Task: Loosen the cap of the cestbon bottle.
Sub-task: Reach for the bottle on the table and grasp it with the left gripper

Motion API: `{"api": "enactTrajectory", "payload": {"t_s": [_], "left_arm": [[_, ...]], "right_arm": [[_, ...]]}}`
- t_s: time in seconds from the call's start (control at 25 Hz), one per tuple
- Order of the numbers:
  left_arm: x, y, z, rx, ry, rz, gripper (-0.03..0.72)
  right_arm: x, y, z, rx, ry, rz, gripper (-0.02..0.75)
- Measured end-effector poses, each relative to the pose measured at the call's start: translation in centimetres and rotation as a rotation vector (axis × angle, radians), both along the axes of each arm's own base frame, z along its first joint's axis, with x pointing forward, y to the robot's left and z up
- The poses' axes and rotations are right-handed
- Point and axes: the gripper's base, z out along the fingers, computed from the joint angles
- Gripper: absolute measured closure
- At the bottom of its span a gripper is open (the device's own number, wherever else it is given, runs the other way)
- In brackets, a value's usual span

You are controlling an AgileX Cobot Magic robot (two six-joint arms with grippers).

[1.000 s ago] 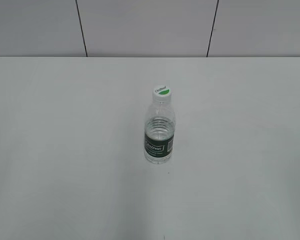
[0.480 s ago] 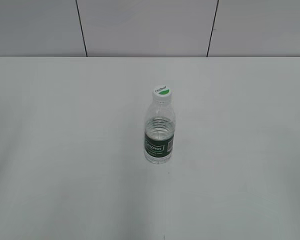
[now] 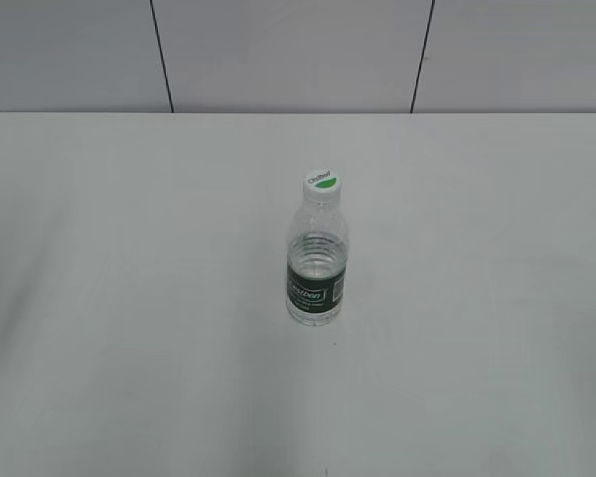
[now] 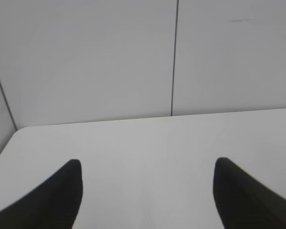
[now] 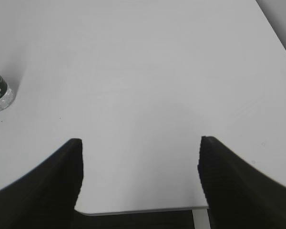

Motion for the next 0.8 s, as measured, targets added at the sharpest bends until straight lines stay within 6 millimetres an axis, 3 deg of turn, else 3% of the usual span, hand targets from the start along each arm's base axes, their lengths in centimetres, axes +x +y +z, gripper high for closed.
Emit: {"api": "enactTrajectory", "payload": {"t_s": [0.32, 0.8], "left_arm": [[3.0, -3.0, -2.7, 0.074, 0.055, -0.173, 0.181], [6.3, -3.9, -7.5, 0.096, 0.17, -0.198, 0.196]], "right_arm": [[0.0, 0.0, 0.0, 0.0, 0.0, 0.0, 0.16], [0.0, 0.0, 0.0, 0.0, 0.0, 0.0, 0.16]]}}
